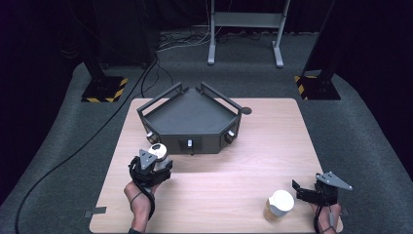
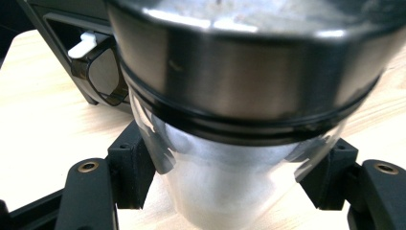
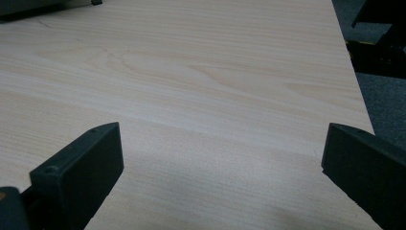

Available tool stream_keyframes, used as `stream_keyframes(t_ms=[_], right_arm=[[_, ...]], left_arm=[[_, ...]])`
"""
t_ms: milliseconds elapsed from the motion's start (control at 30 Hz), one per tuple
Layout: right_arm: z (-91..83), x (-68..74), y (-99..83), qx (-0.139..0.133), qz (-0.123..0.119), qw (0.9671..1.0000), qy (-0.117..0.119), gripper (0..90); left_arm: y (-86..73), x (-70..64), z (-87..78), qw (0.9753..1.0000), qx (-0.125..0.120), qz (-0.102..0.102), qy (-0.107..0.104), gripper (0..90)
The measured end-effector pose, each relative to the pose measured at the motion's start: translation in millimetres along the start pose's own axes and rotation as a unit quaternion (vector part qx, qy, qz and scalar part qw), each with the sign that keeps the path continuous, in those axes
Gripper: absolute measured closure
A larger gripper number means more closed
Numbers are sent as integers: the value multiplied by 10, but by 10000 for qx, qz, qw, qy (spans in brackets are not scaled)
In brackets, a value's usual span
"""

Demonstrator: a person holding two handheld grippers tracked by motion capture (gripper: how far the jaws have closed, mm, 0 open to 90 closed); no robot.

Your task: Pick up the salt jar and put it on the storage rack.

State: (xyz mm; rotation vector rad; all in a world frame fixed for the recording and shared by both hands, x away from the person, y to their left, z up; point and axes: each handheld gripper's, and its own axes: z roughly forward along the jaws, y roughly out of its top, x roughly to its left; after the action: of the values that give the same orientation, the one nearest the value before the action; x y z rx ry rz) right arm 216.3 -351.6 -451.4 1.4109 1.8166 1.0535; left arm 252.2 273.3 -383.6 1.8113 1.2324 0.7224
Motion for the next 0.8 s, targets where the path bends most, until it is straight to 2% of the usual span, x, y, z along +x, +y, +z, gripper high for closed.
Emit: stream_keyframes(t_ms=[800], right_arm=[[0, -8, -2, -7, 33, 10000, 8, 0]], left_arm=[[119, 6, 27, 10000, -25, 34, -43, 317]])
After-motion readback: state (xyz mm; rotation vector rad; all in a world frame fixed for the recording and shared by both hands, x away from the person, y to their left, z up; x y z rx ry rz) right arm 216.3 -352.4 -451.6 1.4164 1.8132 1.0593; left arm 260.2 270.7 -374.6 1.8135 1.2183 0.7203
